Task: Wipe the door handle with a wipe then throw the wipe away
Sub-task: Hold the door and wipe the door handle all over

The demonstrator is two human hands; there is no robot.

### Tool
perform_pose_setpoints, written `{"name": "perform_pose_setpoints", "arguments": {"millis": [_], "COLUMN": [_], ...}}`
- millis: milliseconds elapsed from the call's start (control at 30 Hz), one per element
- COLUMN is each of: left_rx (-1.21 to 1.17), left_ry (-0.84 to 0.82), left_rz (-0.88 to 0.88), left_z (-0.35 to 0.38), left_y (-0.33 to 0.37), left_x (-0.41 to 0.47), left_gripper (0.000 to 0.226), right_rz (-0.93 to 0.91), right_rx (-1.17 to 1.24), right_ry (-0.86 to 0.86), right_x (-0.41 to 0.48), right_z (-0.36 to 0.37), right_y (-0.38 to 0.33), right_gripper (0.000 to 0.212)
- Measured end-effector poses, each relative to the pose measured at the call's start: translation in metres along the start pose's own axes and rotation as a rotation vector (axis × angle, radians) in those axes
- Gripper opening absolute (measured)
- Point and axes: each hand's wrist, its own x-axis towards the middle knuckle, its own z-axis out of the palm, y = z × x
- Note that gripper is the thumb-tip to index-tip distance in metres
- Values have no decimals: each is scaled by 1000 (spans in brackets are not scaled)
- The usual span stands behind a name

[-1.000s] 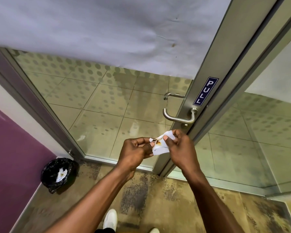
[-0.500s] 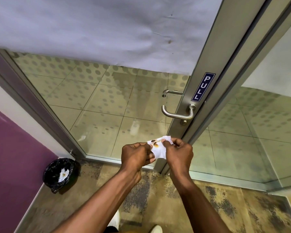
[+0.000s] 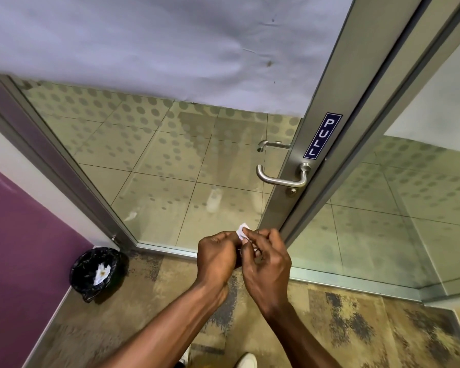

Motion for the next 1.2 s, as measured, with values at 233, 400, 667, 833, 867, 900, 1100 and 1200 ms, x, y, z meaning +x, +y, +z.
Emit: {"name": "perform_pose_setpoints", "arguments": {"millis": [233,400,667,833,867,900,1100,1200], "left_rx": [-26,-35,49,180,220,290,860,1012], "left_ry": [-27,14,-118,-127,-127,-121,15,93], "left_rz": [-17,-26,-13,16,54,115,923,1376], "left_z": [-1,5,21,31,32,33,45,61], "left_y": [4,-3,-2,6,9,12,61,99], "left_x": [-6,3,13,18,21,26,57,75], "left_gripper": [21,18,14,15,14,11,9,34], "right_rz": [-7,387,920,881,845,791,326,136], "right_rx": [138,403,1133,1039,959,847,59,-152], "right_ry": [-96,49,-40,118,177,231,327,320], "right_x": [-4,-1,24,44,52,61,118,147], "right_z": [-12,-13,-23,-27,-30,-33,-55,-54], "right_y": [9,16,37,45,51,56,89,105], "right_gripper": [39,25,42,20,18,18,21,22]}}
